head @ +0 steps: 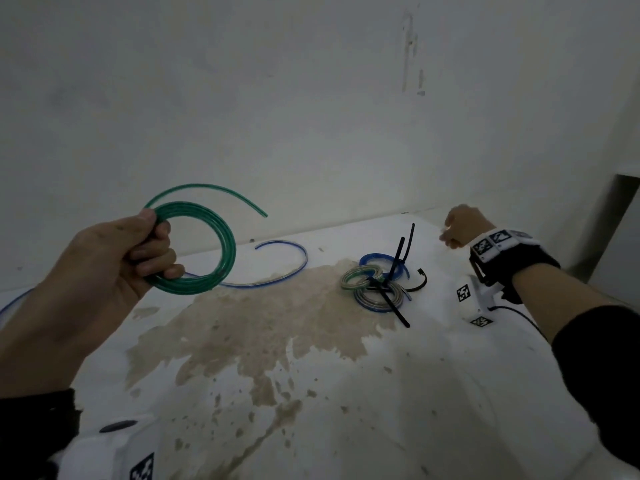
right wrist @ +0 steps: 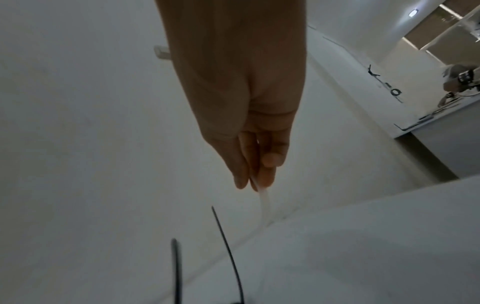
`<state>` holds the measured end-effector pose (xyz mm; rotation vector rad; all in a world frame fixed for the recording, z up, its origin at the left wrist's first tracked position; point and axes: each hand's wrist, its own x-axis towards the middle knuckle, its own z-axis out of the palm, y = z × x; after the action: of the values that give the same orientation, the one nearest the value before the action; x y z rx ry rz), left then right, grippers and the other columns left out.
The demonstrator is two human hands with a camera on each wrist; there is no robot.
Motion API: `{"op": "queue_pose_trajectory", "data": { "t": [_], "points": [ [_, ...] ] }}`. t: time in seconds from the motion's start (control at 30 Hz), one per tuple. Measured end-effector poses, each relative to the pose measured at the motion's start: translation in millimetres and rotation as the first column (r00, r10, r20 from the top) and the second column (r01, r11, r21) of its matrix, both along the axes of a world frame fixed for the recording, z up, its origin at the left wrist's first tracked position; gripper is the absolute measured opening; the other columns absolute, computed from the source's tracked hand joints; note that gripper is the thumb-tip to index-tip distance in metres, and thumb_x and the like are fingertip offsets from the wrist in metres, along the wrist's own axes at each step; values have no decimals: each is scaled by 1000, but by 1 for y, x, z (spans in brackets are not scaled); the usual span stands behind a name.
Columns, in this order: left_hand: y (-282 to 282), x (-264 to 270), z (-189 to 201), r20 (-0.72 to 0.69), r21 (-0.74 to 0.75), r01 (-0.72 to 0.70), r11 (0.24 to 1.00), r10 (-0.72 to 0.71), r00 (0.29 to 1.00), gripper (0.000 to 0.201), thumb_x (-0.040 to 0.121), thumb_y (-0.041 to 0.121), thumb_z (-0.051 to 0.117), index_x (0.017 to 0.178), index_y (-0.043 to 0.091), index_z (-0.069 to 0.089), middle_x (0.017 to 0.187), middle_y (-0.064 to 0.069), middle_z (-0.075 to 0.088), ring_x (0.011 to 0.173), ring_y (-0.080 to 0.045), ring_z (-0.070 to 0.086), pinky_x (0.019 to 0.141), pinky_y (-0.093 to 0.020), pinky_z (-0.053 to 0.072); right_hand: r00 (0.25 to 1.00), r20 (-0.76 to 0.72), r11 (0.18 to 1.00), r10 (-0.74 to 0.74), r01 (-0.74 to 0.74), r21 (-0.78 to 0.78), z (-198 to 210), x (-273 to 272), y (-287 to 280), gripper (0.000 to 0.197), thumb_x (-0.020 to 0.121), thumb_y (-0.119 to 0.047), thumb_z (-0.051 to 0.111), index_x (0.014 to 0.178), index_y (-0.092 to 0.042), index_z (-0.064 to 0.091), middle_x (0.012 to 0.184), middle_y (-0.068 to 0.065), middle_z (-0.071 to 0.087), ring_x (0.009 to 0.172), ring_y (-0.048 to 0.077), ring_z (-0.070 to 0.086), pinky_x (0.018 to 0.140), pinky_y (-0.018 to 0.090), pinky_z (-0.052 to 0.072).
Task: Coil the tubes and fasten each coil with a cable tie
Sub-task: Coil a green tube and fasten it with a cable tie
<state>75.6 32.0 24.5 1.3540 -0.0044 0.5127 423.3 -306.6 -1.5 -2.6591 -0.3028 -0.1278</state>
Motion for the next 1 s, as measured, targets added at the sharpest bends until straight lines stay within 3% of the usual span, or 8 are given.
{"op": "queue_pose_trajectory", "data": {
  "t": [0.1, 0.2, 0.33, 0.5, 0.6, 0.73, 0.93, 1.0],
  "points": [
    [-17, -7, 6, 5, -17, -57, 998, 58, 998, 27, 79, 34, 53, 57, 20, 57, 42, 13, 31, 34, -2, 31, 43, -16, 42, 995, 99, 998, 4, -11, 68, 30, -20, -10, 20, 79, -6, 69, 65, -1, 56, 60, 11, 61, 47, 15, 52, 42, 19, 42],
    [-32, -16, 13, 2, -13, -140, 990, 140, 990, 33, 97, 24, 36, 68, 14, 47, 44, 12, 29, 37, -3, 29, 44, -16, 42, 983, 185, 917, 23, -95, 387, 45, -52, -9, 13, 79, -7, 70, 73, -2, 60, 61, 9, 63, 48, 16, 55, 39, 15, 43],
    [-42, -26, 15, -1, -3, -219, 976, 219, 976, 32, 100, 21, 32, 71, 11, 44, 44, 11, 29, 37, -4, 30, 45, -16, 43, 959, 188, 607, 211, -279, 744, 42, -113, 17, 11, 82, -1, 66, 78, -3, 55, 59, 11, 64, 41, 14, 56, 39, 21, 43],
    [-39, -28, 6, -32, -18, -320, 947, 319, 947, 33, 100, 18, 34, 71, 9, 44, 39, 10, 30, 35, -5, 30, 42, -16, 42, 853, 278, 253, 442, -416, 873, 32, -196, 62, 11, 83, 0, 63, 89, 7, 57, 60, 11, 64, 43, 19, 54, 41, 24, 44],
    [-31, -28, -1, -62, -35, -367, 930, 364, 929, 34, 101, 18, 34, 71, 8, 44, 37, 11, 31, 33, -4, 31, 40, -16, 42, 759, 302, 117, 577, -443, 889, 28, -231, 91, 6, 83, 1, 62, 85, 4, 57, 58, 10, 64, 43, 18, 52, 40, 22, 40],
    [-25, -30, -4, -87, -6, -365, 931, 363, 928, 34, 101, 19, 35, 70, 7, 44, 37, 11, 30, 34, -4, 30, 40, -16, 41, 674, 306, 137, 672, -519, 843, 15, -255, 128, 7, 84, 1, 62, 83, 4, 56, 58, 14, 63, 42, 17, 53, 40, 21, 41],
    [-25, -32, -2, -132, 207, -323, 924, 353, 926, 34, 97, 24, 45, 69, 5, 48, 41, 8, 27, 36, -7, 27, 49, -27, 37, 698, 375, 228, 610, -608, 761, 2, -278, 181, 12, 86, -4, 62, 85, 0, 51, 65, 25, 61, 41, 12, 52, 44, 27, 46],
    [-21, -31, -5, -127, 218, -387, 896, 419, 899, 38, 96, 29, 46, 68, 5, 49, 39, 8, 29, 35, -7, 29, 48, -27, 37, 694, 441, 264, 569, -662, 701, 3, -284, 193, 12, 88, -5, 60, 86, -6, 48, 67, 20, 62, 47, 12, 53, 52, 34, 49]
  ]
}}
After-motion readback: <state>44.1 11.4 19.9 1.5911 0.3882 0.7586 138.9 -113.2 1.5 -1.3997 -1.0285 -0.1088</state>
